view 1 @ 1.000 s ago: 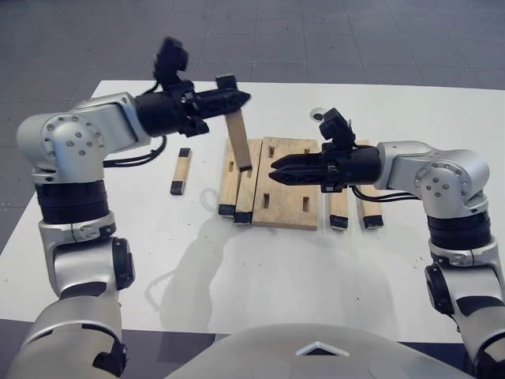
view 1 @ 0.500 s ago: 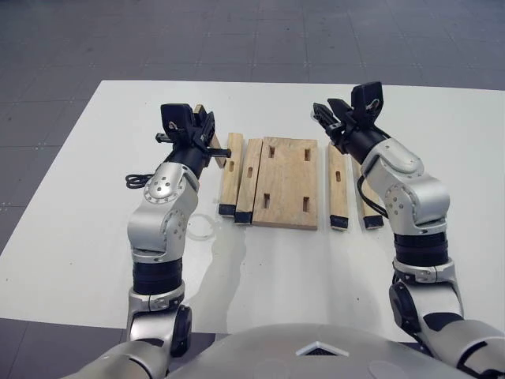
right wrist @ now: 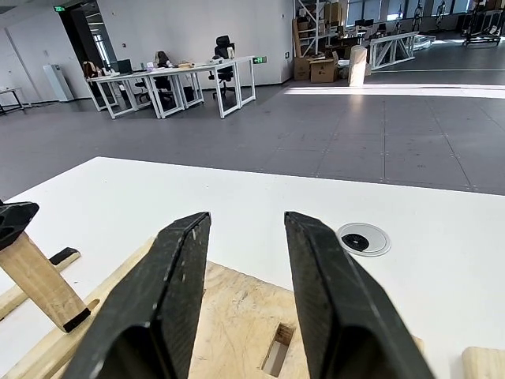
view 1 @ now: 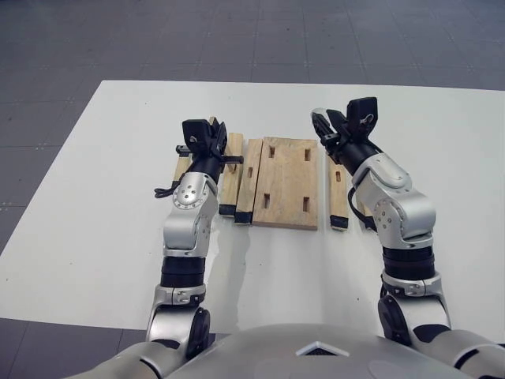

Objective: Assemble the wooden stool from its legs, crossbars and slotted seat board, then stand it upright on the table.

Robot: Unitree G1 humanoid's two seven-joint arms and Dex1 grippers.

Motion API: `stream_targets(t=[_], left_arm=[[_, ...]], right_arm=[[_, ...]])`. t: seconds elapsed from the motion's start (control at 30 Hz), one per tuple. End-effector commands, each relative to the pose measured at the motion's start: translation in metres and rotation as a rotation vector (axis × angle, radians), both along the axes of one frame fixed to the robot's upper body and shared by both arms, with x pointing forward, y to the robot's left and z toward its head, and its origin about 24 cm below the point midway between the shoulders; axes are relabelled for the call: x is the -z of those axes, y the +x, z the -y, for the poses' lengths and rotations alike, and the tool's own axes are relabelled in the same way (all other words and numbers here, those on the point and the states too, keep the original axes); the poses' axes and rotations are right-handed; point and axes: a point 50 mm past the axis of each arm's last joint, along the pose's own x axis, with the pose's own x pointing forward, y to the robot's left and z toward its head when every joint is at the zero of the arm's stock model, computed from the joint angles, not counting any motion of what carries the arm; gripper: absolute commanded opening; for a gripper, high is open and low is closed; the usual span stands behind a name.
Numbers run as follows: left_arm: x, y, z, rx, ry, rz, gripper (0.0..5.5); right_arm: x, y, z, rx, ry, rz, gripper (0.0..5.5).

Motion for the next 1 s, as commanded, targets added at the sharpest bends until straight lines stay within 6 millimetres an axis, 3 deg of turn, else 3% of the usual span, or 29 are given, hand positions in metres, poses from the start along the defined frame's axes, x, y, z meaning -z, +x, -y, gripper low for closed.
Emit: stream_targets(t=[0.03, 0.4, 0.57, 0.77, 0.9, 1.0], left_arm=[[-0.003, 0.006, 0.002, -0.005, 0.025, 0.034, 0.43], [0.021, 0.002, 0.000, -0.087, 0.086, 0.003, 0.43], [0.030, -0.013, -0.008, -0.175, 0.150, -0.016, 0.43], [0.046, -0.029, -0.016, -0.183, 0.095, -0.078, 0.43], [0.081, -0.046, -0.031, -0.187, 0.100, -0.214, 0.43], [0.091, -0.056, -0.036, -0.185, 0.111, -0.230, 0.43]], right_arm=[[-0.002, 0.000, 0.001, 0.007, -0.003, 0.015, 1.72], [-0.005, 0.001, 0.002, 0.015, 0.005, 0.032, 1.72], [-0.007, 0.001, 0.002, 0.018, 0.011, 0.038, 1.72], [-0.009, 0.001, 0.003, 0.020, 0.014, 0.041, 1.72], [-0.010, 0.001, 0.003, 0.021, 0.015, 0.043, 1.72], [-0.011, 0.001, 0.004, 0.026, 0.012, 0.047, 1.72]])
